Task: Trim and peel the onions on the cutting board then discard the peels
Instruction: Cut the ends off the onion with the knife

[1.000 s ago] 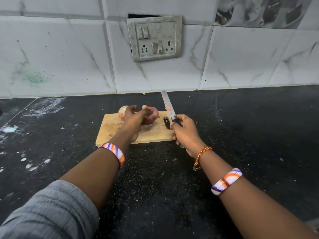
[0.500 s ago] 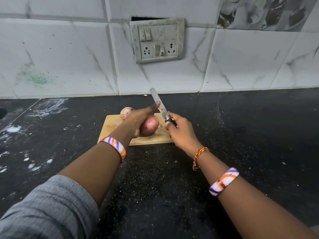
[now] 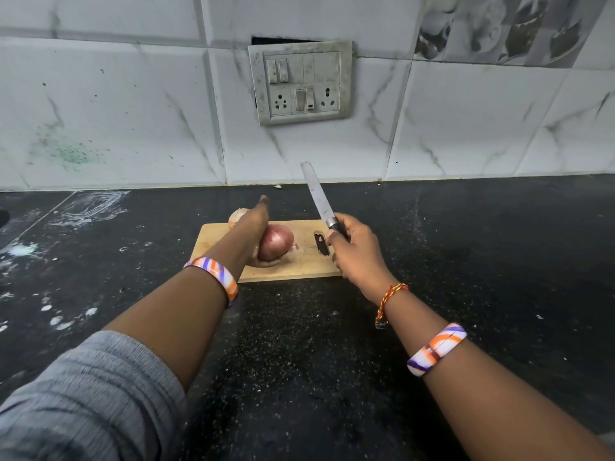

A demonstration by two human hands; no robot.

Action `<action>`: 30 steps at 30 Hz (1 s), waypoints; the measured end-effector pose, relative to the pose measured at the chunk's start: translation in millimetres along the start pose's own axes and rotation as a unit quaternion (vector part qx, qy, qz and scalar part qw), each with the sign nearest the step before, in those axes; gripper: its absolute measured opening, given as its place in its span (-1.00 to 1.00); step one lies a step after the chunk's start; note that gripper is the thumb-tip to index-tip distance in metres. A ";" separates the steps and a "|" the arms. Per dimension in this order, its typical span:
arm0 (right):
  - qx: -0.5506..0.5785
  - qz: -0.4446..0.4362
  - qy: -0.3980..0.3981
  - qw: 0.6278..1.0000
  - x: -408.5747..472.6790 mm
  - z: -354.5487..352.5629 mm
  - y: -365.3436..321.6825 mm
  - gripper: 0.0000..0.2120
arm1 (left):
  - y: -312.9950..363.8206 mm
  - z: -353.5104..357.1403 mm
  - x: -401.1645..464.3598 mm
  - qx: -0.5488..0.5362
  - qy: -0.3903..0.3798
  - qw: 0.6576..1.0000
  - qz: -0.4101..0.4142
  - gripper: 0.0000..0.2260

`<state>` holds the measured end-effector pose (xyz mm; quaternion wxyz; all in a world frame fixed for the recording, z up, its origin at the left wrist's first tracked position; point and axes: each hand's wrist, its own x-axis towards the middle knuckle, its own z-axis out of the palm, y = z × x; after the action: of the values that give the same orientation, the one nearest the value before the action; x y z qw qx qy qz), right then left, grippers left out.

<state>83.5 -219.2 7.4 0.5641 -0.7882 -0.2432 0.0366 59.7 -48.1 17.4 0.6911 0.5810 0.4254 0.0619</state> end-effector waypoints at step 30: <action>0.219 0.150 -0.031 0.964 -17.4 -4.6 -20.7 -0.80 | -17.8 2.2 -14.1 -0.085 -0.143 0.956 0.242 -0.53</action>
<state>62.7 -225.5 24.0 0.7027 -0.6717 -0.1254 0.1981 45.0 -63.6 9.4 0.7563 0.6080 0.1619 0.1792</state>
